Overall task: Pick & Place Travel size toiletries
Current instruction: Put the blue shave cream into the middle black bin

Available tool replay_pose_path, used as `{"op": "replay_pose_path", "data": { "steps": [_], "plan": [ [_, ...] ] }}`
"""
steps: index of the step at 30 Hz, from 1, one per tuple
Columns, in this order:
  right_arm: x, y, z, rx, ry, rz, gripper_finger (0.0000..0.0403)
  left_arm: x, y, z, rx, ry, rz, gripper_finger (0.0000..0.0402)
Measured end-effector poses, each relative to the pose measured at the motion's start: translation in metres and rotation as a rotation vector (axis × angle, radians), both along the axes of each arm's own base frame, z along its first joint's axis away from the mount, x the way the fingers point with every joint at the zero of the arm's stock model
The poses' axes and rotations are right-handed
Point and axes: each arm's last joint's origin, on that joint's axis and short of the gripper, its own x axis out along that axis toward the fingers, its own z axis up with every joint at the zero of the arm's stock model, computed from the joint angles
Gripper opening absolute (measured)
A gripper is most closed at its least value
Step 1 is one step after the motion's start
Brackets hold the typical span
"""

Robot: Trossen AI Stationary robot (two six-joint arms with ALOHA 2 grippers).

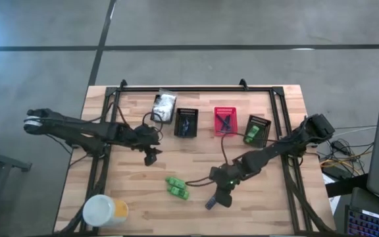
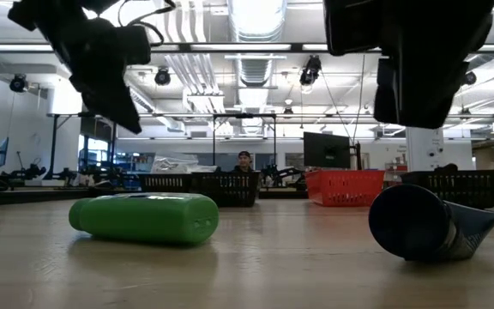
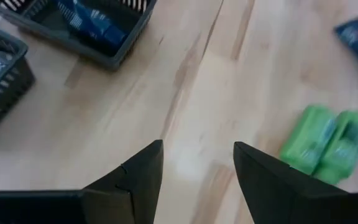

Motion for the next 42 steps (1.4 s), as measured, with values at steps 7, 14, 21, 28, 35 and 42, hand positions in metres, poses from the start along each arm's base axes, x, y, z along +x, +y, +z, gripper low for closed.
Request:
{"op": "replay_pose_path", "data": {
  "steps": [7, 14, 21, 28, 35, 42],
  "plan": [
    [-0.011, 0.001, -0.007, -0.078, 0.060, 0.216, 0.0039, 0.014, -0.007, 0.015, -0.074, -0.228, 0.019, 0.0200],
    [-0.019, -0.003, -0.006, -0.160, 0.043, 0.387, 0.0055, 0.028, -0.016, 0.021, -0.110, -0.367, -0.004, 0.0200],
    [-0.013, 0.000, 0.001, -0.264, -0.170, 0.655, 0.0112, 0.030, -0.035, 0.013, -0.241, -0.318, 0.021, 0.0200],
    [-0.005, 0.004, -0.011, -0.324, -0.245, 0.786, 0.0168, 0.033, -0.059, 0.004, -0.284, -0.290, -0.039, 0.0200],
    [0.005, 0.012, -0.034, -0.332, -0.217, 0.832, 0.0213, 0.041, -0.080, -0.003, -0.298, -0.254, -0.087, 0.0200],
    [0.014, 0.020, -0.039, -0.340, -0.217, 0.850, 0.0240, 0.051, -0.086, -0.011, -0.288, -0.220, -0.086, 0.0200]
  ]
}}
